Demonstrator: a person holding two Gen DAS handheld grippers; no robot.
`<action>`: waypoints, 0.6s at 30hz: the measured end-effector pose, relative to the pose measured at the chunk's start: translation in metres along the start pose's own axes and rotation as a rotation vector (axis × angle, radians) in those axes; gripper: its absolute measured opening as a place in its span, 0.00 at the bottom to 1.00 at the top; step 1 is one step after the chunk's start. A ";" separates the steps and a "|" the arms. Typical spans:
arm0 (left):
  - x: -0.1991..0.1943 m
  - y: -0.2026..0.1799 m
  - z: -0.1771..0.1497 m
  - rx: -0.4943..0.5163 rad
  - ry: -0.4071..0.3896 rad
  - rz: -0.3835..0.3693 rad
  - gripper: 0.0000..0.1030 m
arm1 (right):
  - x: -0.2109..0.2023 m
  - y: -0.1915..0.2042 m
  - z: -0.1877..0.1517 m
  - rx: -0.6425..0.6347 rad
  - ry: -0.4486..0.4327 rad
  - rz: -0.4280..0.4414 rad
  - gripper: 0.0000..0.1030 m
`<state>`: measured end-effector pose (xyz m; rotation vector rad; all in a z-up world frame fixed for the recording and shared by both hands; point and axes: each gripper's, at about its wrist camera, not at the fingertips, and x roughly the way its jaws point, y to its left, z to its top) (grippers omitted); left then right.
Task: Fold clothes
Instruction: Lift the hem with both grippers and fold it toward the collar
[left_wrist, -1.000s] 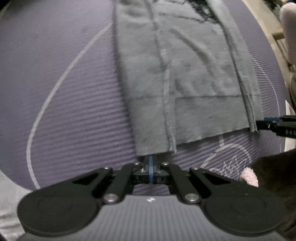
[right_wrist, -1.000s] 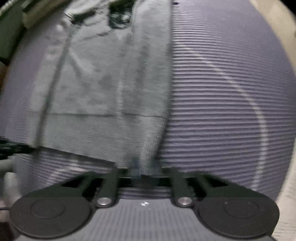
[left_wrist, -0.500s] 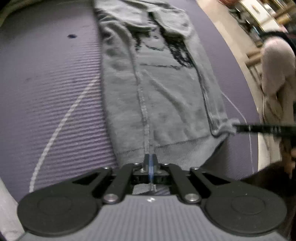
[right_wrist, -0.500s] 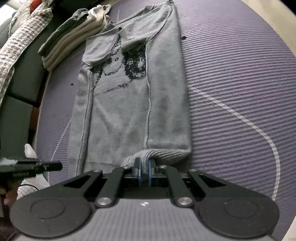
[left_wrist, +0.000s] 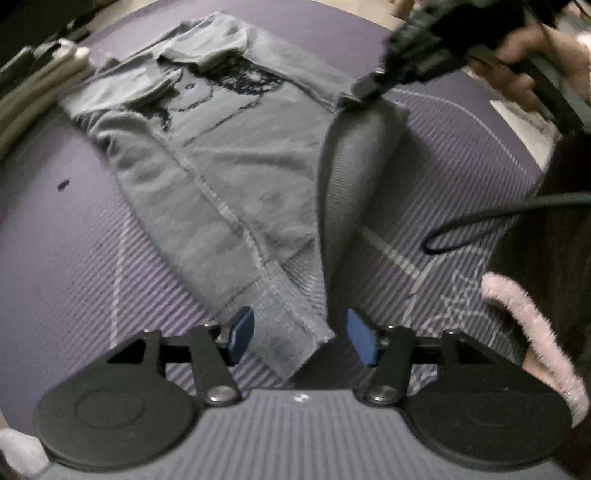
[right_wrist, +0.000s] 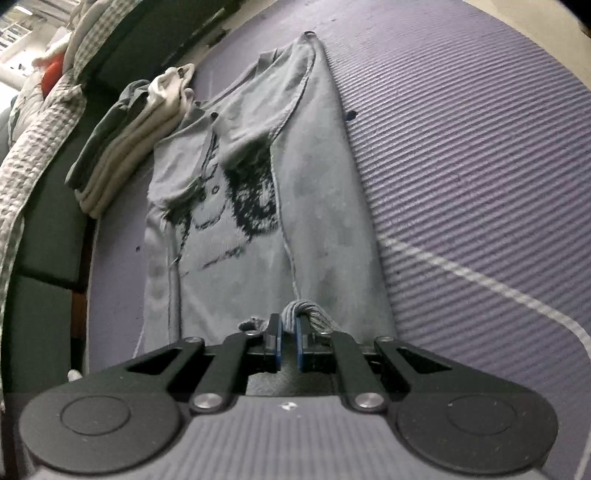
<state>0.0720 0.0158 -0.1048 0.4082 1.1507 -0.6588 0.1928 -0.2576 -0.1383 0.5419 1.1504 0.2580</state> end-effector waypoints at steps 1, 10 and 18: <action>0.000 -0.001 0.000 0.012 0.001 0.005 0.58 | 0.006 -0.002 0.001 0.002 0.003 -0.003 0.06; 0.003 -0.016 -0.003 0.145 0.011 0.052 0.59 | 0.012 -0.015 0.007 0.033 -0.005 0.043 0.06; 0.024 -0.013 0.007 0.160 0.050 0.137 0.06 | 0.007 -0.005 0.006 -0.040 -0.066 0.016 0.06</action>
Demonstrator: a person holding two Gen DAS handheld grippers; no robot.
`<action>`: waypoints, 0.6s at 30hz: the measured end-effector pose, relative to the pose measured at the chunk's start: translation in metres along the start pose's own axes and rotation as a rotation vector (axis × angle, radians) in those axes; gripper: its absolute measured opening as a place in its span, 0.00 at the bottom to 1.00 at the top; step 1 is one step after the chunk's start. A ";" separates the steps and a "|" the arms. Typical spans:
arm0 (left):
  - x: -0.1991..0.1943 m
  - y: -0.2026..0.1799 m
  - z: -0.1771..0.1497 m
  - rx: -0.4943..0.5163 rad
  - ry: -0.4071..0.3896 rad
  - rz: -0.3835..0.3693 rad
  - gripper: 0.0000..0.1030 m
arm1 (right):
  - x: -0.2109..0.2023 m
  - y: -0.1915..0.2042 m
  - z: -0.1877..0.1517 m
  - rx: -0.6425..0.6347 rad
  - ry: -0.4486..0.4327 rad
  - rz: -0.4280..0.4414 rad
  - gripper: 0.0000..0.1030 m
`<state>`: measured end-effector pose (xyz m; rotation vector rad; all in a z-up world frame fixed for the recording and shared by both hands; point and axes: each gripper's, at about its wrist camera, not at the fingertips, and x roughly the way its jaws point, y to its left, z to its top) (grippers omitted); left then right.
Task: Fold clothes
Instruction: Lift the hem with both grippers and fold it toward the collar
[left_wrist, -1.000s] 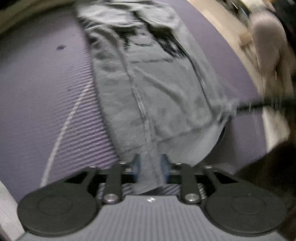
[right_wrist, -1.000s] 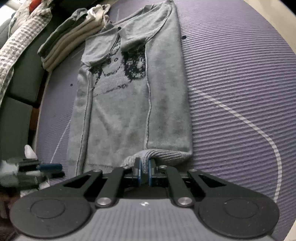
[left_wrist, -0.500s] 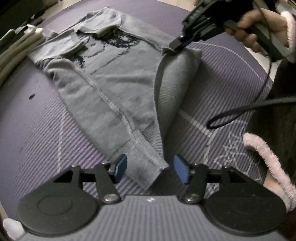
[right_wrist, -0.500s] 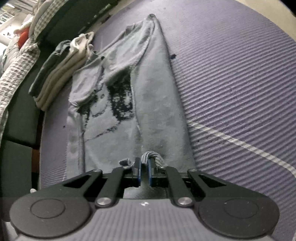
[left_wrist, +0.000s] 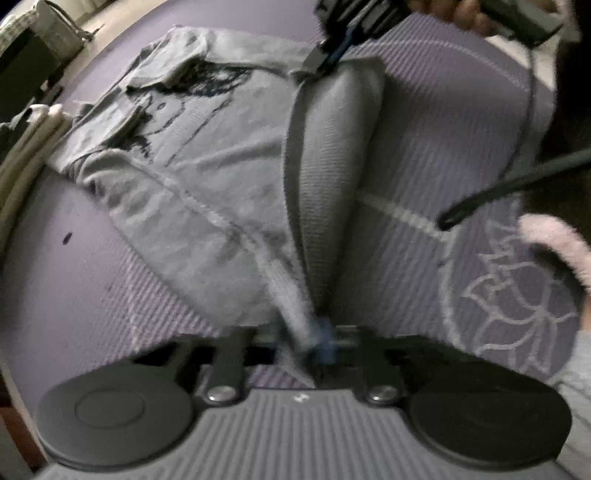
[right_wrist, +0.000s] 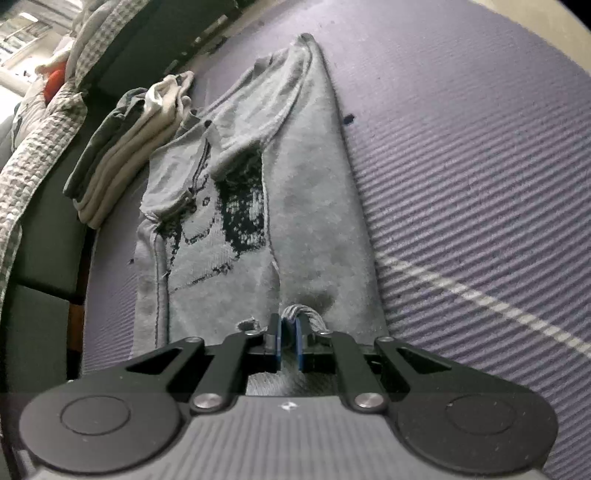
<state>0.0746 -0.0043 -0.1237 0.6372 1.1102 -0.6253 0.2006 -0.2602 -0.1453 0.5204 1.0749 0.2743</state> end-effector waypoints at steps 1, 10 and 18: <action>0.000 0.007 0.003 -0.036 0.005 -0.006 0.06 | -0.002 0.002 0.001 -0.012 -0.015 -0.006 0.06; -0.021 0.062 0.034 -0.184 -0.077 -0.020 0.06 | -0.028 0.021 0.019 -0.138 -0.159 -0.008 0.10; 0.006 0.087 0.054 -0.255 -0.016 -0.016 0.06 | -0.020 0.028 0.008 -0.462 -0.058 -0.080 0.41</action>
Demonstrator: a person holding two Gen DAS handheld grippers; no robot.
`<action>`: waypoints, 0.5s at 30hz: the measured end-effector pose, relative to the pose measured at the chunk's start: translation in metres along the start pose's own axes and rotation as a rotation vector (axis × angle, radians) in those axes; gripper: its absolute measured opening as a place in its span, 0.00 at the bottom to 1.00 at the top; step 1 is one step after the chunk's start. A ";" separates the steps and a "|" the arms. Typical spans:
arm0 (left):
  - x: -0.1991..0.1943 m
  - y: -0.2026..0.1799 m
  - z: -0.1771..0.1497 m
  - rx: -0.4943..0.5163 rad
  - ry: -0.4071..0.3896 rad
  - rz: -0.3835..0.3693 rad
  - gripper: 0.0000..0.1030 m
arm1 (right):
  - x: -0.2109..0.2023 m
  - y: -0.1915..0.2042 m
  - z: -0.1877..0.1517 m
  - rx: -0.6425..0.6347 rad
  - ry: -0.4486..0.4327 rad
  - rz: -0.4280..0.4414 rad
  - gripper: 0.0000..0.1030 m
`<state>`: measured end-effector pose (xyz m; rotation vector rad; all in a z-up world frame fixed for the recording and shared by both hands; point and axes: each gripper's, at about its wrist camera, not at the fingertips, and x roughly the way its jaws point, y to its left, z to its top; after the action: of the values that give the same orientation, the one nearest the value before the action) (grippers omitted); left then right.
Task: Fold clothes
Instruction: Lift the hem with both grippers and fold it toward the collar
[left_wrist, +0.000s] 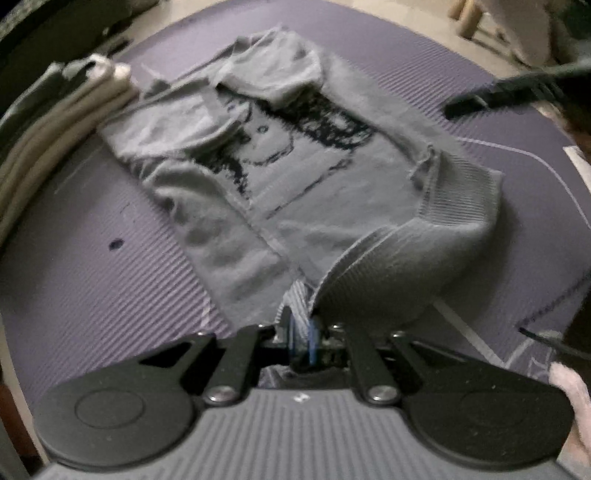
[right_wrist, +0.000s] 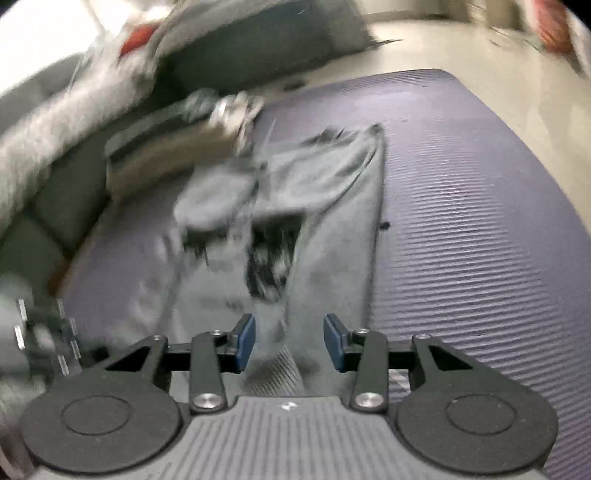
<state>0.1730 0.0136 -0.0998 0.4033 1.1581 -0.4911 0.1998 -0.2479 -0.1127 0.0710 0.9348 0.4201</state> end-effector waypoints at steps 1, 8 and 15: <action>0.003 0.002 0.001 -0.012 0.008 -0.002 0.06 | 0.005 0.003 -0.003 -0.031 0.027 -0.005 0.40; 0.008 0.008 0.002 -0.041 0.017 -0.008 0.07 | 0.029 0.023 -0.012 -0.195 0.117 0.033 0.29; 0.002 0.021 0.011 -0.052 0.003 -0.006 0.07 | 0.012 0.017 -0.003 -0.183 -0.013 0.037 0.07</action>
<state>0.1935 0.0244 -0.0970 0.3563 1.1730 -0.4651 0.1981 -0.2283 -0.1192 -0.0756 0.8794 0.5368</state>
